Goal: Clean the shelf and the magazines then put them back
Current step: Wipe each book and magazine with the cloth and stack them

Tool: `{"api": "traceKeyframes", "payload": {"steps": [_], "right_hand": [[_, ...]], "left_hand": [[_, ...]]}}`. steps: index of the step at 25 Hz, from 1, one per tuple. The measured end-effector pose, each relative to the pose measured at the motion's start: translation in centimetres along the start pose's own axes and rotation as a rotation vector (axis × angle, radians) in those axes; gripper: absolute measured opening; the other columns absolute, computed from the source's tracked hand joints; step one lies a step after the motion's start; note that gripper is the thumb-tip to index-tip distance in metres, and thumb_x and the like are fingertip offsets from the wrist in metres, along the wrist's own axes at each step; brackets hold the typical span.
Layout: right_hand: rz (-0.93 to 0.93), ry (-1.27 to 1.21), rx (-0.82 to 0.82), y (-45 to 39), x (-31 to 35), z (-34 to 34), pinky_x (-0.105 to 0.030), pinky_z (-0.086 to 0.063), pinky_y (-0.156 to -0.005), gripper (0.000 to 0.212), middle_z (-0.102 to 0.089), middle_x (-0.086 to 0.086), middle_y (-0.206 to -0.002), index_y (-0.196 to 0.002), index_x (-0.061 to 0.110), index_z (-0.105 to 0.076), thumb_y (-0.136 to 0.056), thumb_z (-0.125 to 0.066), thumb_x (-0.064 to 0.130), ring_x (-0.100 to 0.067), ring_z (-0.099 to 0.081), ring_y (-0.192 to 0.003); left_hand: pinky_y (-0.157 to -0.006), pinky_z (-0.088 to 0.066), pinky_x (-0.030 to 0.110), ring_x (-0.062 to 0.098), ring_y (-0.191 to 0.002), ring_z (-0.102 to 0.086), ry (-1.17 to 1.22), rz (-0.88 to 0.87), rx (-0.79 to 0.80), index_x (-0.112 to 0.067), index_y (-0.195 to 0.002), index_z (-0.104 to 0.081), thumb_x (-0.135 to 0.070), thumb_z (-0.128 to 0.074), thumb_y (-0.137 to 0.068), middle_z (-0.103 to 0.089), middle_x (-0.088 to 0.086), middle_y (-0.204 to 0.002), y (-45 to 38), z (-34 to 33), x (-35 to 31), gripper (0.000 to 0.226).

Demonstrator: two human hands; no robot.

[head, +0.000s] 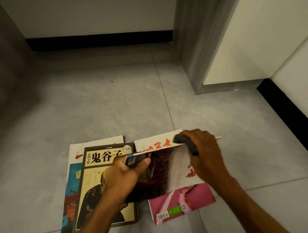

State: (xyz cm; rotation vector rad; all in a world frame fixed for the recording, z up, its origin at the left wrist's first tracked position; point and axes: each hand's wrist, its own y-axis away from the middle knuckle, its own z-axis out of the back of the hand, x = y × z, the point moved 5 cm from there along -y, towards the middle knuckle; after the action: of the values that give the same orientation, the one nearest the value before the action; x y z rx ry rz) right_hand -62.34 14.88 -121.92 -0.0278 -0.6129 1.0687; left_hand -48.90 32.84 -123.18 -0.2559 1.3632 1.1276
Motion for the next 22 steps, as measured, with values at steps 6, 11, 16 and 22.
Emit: {"api": "traceKeyframes", "payload": {"steps": [6, 11, 16, 22], "right_hand": [[-0.075, -0.045, -0.062, 0.4, 3.3, -0.3, -0.027, -0.040, -0.092, 0.035, -0.061, 0.002, -0.112, -0.117, 0.022, -0.060, -0.084, -0.049, 0.018, -0.017, -0.054, -0.103], [0.079, -0.154, -0.143, -0.6, 9.6, 0.0, -0.029, -0.041, -0.093, 0.039, -0.062, -0.001, -0.114, -0.123, 0.019, -0.054, -0.087, -0.044, 0.029, -0.018, -0.053, -0.106], [-0.028, 0.066, -0.074, -1.0, -0.3, 2.8, -0.018, -0.034, -0.083, 0.034, -0.062, -0.002, -0.104, -0.115, 0.019, -0.059, -0.088, -0.043, 0.030, -0.019, -0.056, -0.093], [-0.059, 0.063, -0.152, -1.6, 3.7, 2.6, -0.027, -0.033, -0.089, 0.034, -0.061, -0.001, -0.108, -0.116, 0.017, -0.061, -0.085, -0.048, 0.022, -0.022, -0.052, -0.102]], "left_hand": [[-0.065, -0.053, 0.020, 0.006, -0.073, -0.068, -0.009, -0.169, 0.150, -0.028, -0.078, -0.068, -0.012, -0.071, -0.084, -0.072, -0.009, -0.073, 0.2, -1.6, -1.9, 0.017], [-0.059, -0.054, 0.026, 0.019, -0.063, -0.067, -0.071, -0.314, 0.224, -0.014, -0.070, -0.071, 0.008, -0.062, -0.084, -0.071, 0.003, -0.068, 0.6, -1.0, -4.6, 0.027], [-0.043, -0.049, 0.015, 0.012, -0.061, -0.069, 0.162, -0.179, 0.094, -0.017, -0.078, -0.066, -0.004, -0.072, -0.081, -0.071, -0.003, -0.064, 0.3, 2.9, -4.4, 0.014], [-0.049, -0.055, 0.022, 0.022, -0.070, -0.071, 0.116, -0.175, 0.142, -0.016, -0.082, -0.069, -0.008, -0.072, -0.081, -0.072, 0.005, -0.073, 0.5, 1.5, -5.0, 0.010]]}}
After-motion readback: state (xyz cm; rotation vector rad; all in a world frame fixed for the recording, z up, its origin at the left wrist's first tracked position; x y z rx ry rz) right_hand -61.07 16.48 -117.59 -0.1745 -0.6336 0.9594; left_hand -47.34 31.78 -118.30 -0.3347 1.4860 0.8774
